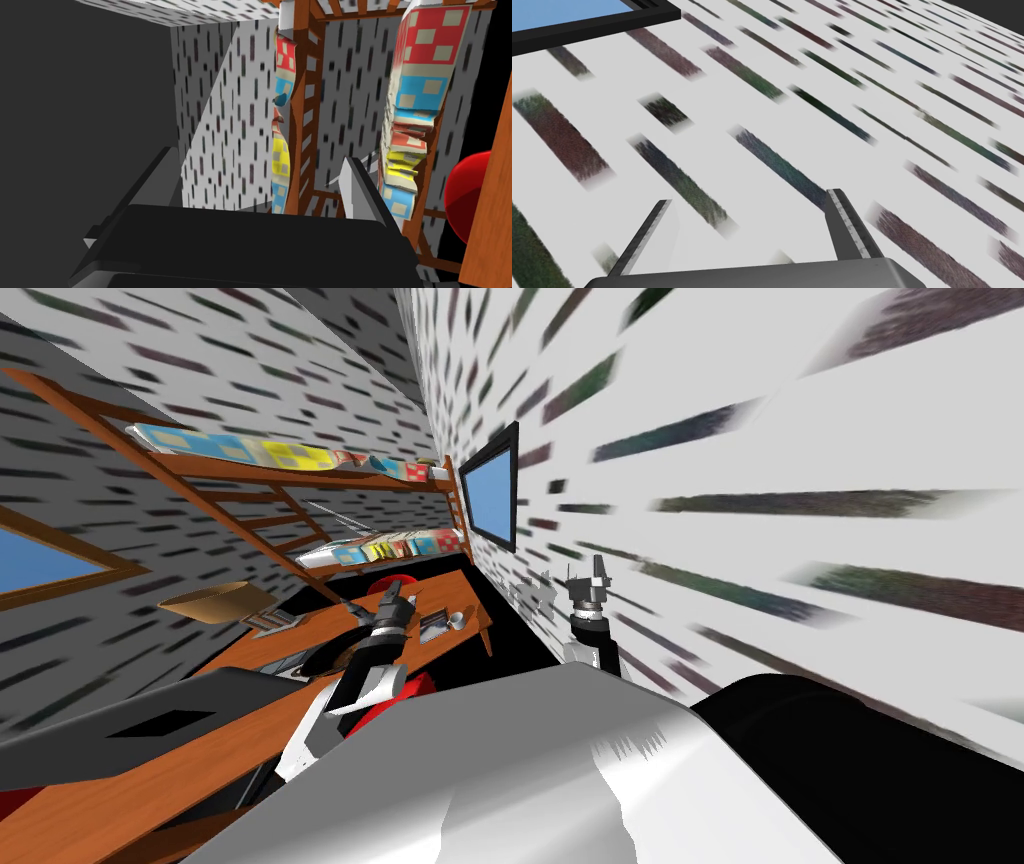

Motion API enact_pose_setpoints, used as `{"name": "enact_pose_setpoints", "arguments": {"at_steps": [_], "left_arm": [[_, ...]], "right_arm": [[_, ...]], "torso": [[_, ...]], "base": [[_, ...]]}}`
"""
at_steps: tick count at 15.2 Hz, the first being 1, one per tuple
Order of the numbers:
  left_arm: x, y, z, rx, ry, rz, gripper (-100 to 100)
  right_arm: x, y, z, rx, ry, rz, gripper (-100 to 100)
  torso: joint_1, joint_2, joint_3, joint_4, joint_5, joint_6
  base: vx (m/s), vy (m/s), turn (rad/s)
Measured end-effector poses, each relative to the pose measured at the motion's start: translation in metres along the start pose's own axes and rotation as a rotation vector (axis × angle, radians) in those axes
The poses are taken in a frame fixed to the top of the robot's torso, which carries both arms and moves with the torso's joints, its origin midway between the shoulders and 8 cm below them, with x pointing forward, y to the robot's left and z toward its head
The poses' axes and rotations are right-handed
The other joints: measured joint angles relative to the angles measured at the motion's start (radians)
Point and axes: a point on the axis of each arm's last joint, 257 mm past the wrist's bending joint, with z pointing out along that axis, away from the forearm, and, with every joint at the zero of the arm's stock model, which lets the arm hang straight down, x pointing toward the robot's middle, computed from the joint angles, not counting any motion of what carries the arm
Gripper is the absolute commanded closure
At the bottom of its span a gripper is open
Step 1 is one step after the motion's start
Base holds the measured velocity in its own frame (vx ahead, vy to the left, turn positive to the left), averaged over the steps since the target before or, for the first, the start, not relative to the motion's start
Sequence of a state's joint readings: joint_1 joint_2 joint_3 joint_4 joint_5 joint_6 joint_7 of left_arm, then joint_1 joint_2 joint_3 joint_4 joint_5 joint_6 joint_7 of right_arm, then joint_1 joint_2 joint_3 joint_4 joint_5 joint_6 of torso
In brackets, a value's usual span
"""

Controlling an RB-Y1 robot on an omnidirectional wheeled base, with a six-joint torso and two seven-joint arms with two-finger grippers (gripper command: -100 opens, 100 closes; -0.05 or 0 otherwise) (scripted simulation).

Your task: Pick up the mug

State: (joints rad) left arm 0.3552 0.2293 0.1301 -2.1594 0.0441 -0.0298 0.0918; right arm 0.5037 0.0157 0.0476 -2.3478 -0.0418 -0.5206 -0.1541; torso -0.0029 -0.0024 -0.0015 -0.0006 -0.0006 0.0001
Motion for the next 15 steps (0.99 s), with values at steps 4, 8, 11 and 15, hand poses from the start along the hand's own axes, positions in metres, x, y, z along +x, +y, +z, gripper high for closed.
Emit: {"name": "enact_pose_setpoints", "arguments": {"at_steps": [4, 8, 11, 15], "left_arm": [[-0.014, 0.031, 0.004, -0.096, -0.014, -0.02, -100], [-0.025, 0.067, 0.005, -0.198, -0.034, -0.046, -100], [-0.036, 0.09, 0.008, -0.268, -0.05, -0.063, -100], [-0.047, 0.126, 0.004, -0.379, -0.082, -0.1, -100]], "right_arm": [[0.0, 0.0, 0.0, 0.0, 0.0, 0.0, 0], [0.0, 0.0, 0.0, 0.0, 0.0, 0.0, 0], [0.0, 0.0, 0.0, 0.0, 0.0, 0.0, 0], [0.0, 0.0, 0.0, 0.0, 0.0, 0.0, 0]], "torso": [[0.0, 0.0, 0.0, 0.0, 0.0, 0.0], [-0.001, 0.0, 0.0, 0.0, 0.0, 0.0], [0.0, 0.0, 0.0, 0.0, 0.0, 0.0], [-0.001, -0.001, 0.0, 0.0, 0.0, 0.0]], "base": [[0.031, -0.041, -0.024], [0.037, -0.049, -0.028], [0.031, -0.04, -0.023], [0.035, -0.05, -0.028]]}}
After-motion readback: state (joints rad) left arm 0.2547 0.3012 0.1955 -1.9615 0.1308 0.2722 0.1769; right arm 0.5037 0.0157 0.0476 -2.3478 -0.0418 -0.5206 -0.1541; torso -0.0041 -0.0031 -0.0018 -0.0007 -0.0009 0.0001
